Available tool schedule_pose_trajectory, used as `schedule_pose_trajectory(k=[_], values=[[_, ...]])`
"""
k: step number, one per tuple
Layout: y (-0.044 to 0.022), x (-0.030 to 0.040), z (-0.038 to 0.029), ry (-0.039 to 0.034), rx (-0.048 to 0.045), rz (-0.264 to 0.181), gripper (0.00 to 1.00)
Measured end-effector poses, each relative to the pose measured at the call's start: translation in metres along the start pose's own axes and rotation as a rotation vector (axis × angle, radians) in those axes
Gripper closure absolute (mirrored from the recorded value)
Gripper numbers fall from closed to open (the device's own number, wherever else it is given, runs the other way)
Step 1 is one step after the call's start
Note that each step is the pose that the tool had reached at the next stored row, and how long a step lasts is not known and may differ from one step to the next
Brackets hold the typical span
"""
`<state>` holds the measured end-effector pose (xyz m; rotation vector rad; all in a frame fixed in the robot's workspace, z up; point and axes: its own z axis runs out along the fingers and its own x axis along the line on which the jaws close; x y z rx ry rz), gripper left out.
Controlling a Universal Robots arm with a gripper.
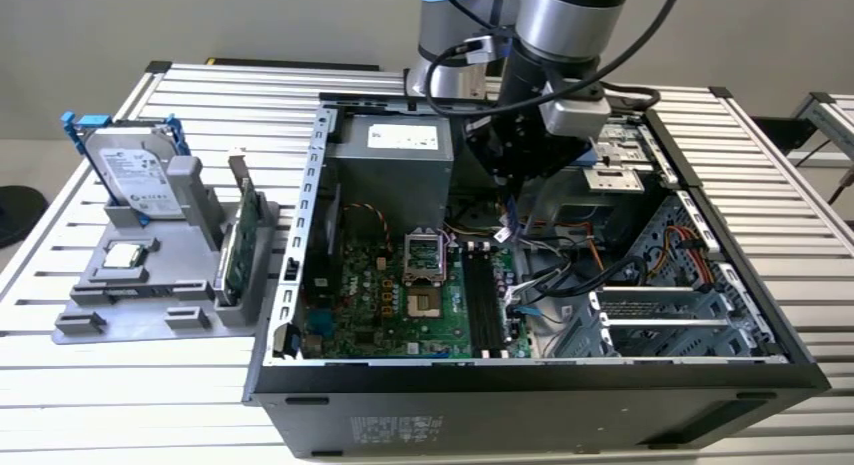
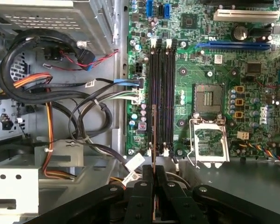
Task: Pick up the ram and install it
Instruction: 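Insert the ram into the slot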
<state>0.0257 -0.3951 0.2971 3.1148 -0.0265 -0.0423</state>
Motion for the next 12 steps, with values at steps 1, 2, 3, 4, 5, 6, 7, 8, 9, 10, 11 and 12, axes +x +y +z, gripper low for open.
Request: schedule_pose_trajectory(k=[1, 2, 3, 4, 5, 6, 7, 8, 9, 10, 11, 12], values=[[0.0000, 0.0000, 0.0002, -0.0003, 0.0002, 0.011, 1.00], [0.0000, 0.0000, 0.0003, -0.0006, 0.0005, 0.022, 1.00], [0.0000, 0.0000, 0.0005, -0.0008, 0.0007, 0.031, 1.00], [0.0000, 0.0000, 0.0006, -0.0011, 0.0009, 0.041, 1.00], [0.0000, 0.0000, 0.0008, -0.0013, 0.0011, 0.049, 1.00], [0.0000, 0.0000, 0.0009, -0.0015, 0.0014, 0.059, 1.00], [0.0000, 0.0000, 0.0010, -0.0018, 0.0013, 0.067, 1.00], [0.0000, 0.0001, 0.0012, -0.0020, 0.0015, 0.075, 1.00], [-0.0001, 0.0001, 0.0013, -0.0021, 0.0016, 0.079, 1.00], [-0.0001, 0.0001, 0.0014, -0.0022, 0.0017, 0.085, 1.00], [0.0000, 0.0001, 0.0015, -0.0024, 0.0019, 0.090, 1.00], [0.0000, 0.0001, 0.0015, -0.0025, 0.0018, 0.092, 1.00]])
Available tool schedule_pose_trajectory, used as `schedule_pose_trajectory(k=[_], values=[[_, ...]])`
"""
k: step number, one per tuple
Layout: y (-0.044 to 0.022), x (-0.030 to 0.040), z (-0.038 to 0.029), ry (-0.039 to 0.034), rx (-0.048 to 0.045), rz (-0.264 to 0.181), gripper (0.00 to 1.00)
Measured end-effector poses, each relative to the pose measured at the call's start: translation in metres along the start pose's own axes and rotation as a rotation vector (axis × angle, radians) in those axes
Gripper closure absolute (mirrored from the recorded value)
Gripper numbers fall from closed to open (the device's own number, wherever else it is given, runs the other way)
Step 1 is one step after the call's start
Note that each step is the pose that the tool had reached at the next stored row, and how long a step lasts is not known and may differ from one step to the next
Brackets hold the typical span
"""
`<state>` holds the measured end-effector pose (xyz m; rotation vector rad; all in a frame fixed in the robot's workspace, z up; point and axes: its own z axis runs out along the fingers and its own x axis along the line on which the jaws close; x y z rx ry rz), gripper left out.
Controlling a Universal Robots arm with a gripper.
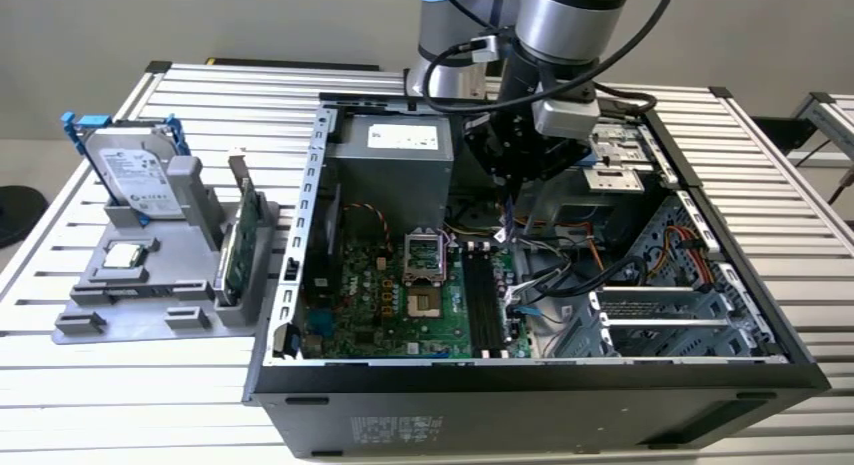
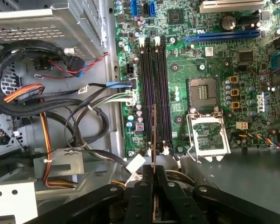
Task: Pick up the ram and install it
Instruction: 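Insert the ram into the slot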
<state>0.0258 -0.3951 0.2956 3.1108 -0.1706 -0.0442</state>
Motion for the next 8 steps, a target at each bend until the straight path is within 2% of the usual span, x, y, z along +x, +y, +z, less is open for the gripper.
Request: schedule_pose_trajectory(k=[4, 8], values=[[0.0000, 0.0000, 0.0001, 0.0000, 0.0003, 0.003, 1.00], [0.0000, 0.0000, 0.0007, -0.0008, 0.0009, 0.030, 1.00]])
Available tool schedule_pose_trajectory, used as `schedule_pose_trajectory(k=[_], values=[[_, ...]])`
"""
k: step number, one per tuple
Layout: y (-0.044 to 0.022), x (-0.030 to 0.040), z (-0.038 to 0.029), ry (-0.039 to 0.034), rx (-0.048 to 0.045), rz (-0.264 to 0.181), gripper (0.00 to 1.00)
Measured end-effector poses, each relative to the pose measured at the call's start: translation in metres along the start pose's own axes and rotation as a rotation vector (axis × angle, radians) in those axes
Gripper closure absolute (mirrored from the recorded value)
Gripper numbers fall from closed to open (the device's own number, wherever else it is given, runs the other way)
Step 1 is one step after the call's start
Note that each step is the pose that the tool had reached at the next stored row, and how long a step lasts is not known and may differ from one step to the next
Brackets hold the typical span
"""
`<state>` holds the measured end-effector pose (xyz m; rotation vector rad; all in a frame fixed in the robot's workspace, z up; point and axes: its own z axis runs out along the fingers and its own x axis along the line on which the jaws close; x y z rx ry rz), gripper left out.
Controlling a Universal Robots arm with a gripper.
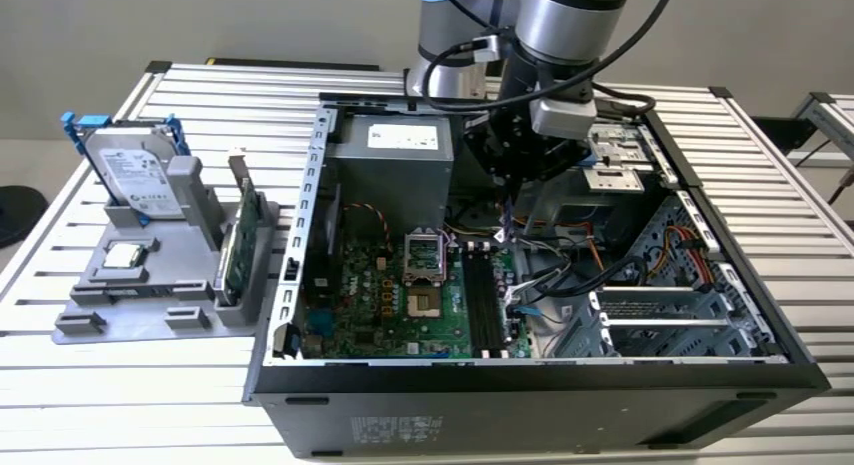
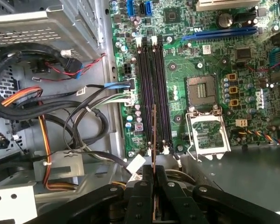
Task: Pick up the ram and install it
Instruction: 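Insert the ram into the slot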
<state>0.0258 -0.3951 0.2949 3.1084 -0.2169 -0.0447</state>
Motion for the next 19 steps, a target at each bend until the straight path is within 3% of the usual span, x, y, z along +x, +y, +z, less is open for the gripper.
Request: schedule_pose_trajectory(k=[19], values=[[-0.0004, 0.0012, 0.0109, 0.0000, 0.0007, 0.021, 1.00]])
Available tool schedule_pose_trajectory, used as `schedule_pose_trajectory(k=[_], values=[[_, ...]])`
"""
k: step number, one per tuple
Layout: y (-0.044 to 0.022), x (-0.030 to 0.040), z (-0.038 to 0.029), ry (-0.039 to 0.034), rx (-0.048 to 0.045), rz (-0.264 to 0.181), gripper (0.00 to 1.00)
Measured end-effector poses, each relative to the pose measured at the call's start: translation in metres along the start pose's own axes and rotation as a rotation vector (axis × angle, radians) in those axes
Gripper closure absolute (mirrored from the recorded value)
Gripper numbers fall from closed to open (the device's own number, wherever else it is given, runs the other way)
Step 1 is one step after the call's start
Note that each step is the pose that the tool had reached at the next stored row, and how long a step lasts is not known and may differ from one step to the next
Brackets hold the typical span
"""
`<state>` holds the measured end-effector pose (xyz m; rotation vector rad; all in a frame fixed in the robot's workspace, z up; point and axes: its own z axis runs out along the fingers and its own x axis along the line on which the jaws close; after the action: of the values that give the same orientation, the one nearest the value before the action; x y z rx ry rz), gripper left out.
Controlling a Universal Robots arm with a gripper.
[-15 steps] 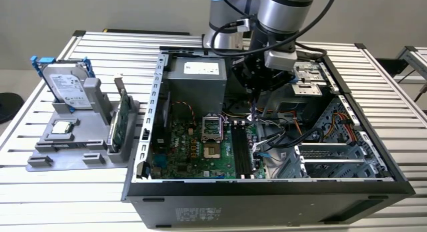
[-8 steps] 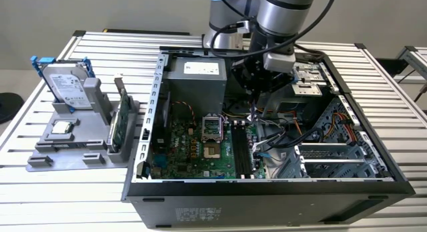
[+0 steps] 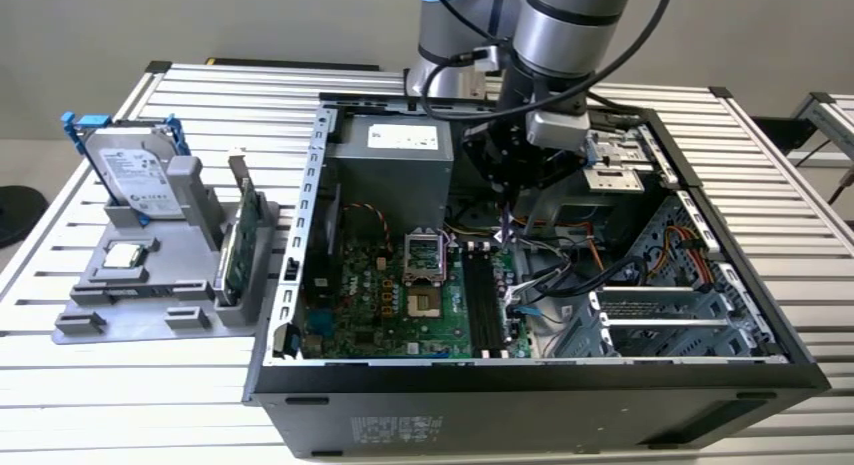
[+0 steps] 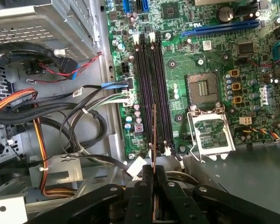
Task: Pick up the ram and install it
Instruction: 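Insert the ram into the slot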
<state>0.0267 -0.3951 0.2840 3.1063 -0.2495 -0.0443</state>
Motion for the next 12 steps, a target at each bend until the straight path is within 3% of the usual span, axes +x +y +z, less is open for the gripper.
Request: schedule_pose_trajectory(k=[12], values=[[0.0013, 0.0024, 0.0044, 0.0000, -0.0001, 0.003, 1.00]])
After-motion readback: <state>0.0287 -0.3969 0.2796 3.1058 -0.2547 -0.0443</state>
